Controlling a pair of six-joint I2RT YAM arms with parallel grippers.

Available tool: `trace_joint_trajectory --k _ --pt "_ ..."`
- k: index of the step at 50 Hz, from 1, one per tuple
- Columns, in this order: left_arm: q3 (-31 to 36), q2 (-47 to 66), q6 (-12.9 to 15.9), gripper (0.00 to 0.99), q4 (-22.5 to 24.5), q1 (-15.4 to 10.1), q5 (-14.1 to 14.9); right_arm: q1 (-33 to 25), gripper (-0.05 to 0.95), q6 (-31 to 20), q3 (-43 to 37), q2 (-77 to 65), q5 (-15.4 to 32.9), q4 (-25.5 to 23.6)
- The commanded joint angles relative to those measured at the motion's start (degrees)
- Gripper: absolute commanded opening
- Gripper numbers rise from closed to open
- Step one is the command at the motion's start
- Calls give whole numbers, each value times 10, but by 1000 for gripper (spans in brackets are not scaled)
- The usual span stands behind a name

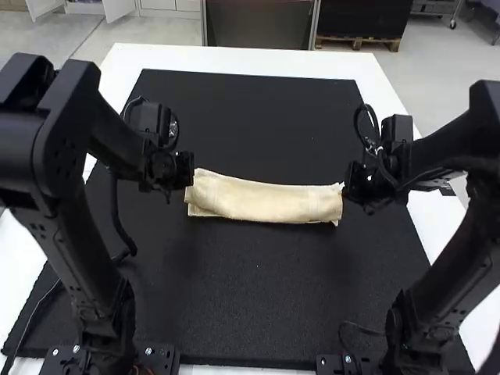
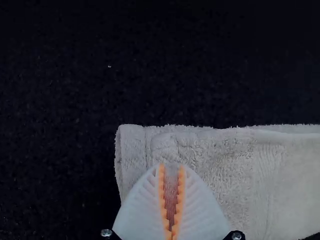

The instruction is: Fold the towel.

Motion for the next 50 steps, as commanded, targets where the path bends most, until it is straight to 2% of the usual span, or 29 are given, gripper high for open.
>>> trace_joint_trajectory --k 1,13,18,28,29,32,38,40,41,43,45,46,47,50 --pt "-3 16 -2 28 15 2 -2 15 -23 12 11 6 17 20" --pt "-15 60 2 26 48 16 -3 29 -23 19 20 49 24 79" --pt "-14 77 7 28 57 25 -2 29 -25 22 27 63 23 85" --pt "-16 83 26 33 60 25 -3 28 -25 23 25 74 27 96" --pt "-16 83 28 44 61 25 -3 29 -25 23 26 76 26 97" --pt "-16 83 35 193 66 25 -4 28 -25 23 28 81 27 98" --pt "-15 85 36 205 65 24 -4 27 -23 25 31 83 27 98" --pt "-15 85 37 266 65 24 -4 26 -20 27 31 83 28 97" --pt "-15 85 39 346 65 24 -4 26 5 27 31 83 28 96" --pt "-14 85 40 490 64 24 -4 26 123 27 31 83 29 96" --pt "-14 85 44 625 62 24 -4 25 395 27 31 84 29 95" --pt "-14 85 48 684 61 24 -4 25 462 27 31 83 29 95" --pt "-14 85 52 736 60 24 -4 24 469 27 32 82 29 94" --pt "-14 85 55 807 58 24 -4 25 549 25 34 80 29 94"
